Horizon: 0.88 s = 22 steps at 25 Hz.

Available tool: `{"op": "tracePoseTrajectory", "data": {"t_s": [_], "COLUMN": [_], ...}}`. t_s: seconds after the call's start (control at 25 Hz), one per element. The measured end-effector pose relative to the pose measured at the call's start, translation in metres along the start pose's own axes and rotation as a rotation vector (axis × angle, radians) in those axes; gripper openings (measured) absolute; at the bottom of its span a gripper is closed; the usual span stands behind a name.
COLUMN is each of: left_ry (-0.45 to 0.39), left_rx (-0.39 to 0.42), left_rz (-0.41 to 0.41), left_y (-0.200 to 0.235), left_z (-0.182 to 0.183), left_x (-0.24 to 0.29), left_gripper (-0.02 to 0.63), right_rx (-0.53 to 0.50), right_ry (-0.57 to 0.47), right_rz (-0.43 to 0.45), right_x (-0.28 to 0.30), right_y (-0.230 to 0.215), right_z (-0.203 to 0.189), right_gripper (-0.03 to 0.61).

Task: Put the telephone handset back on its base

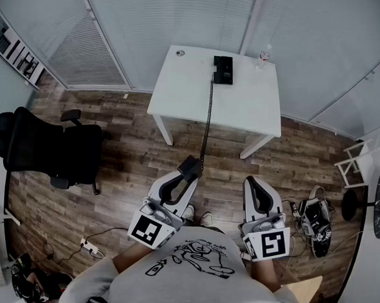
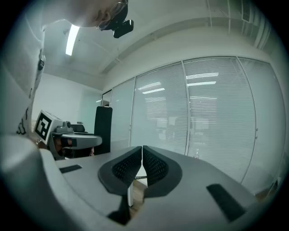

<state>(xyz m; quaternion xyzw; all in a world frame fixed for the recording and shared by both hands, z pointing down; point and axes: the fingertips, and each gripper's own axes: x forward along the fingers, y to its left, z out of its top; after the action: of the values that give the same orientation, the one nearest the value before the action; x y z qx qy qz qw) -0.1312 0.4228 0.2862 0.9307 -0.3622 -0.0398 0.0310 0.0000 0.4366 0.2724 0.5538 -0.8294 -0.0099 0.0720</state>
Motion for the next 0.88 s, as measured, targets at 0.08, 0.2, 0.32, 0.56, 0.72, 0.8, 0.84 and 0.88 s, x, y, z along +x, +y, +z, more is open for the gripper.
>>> {"op": "tracePoseTrajectory", "data": {"t_s": [0.08,0.2,0.32,0.56,0.72,0.8,0.84,0.88], "left_ry": [0.0,0.007,0.005,0.002,0.003,0.008,0.012,0.015], "left_rx": [-0.002,-0.005,-0.023,-0.034,-0.039,-0.026,-0.021,-0.021], "left_rz": [-0.005,-0.017,-0.029,-0.052,-0.047,-0.048,-0.049,-0.048], "left_y": [0.004,0.007,0.01,0.024,0.032,0.036,0.038,0.04], "left_z": [0.0,-0.002,-0.001,0.002,0.002,0.0,-0.002,-0.004], "left_x": [-0.001,-0.003,-0.007,-0.015,-0.017,-0.015,-0.012,-0.008], "left_gripper": [0.074,0.074,0.074,0.074,0.074,0.074,0.074,0.074], "right_rx": [-0.005,0.01,0.052,0.047,0.058,0.064,0.07,0.075], "right_ry": [0.001,-0.013,-0.032,-0.017,-0.015,-0.012,-0.01,-0.01], "right_rz": [0.001,0.001,0.002,-0.037,-0.035,-0.03,-0.027,-0.024], "right_x": [0.003,0.005,0.007,0.015,0.022,0.028,0.032,0.036], "right_y": [0.004,0.009,0.014,0.024,0.026,0.024,0.021,0.019], "right_z": [0.001,0.003,0.006,0.004,0.001,-0.002,-0.004,-0.005], "right_gripper": [0.009,0.009,0.009,0.009,0.009,0.009,0.009,0.009]}}
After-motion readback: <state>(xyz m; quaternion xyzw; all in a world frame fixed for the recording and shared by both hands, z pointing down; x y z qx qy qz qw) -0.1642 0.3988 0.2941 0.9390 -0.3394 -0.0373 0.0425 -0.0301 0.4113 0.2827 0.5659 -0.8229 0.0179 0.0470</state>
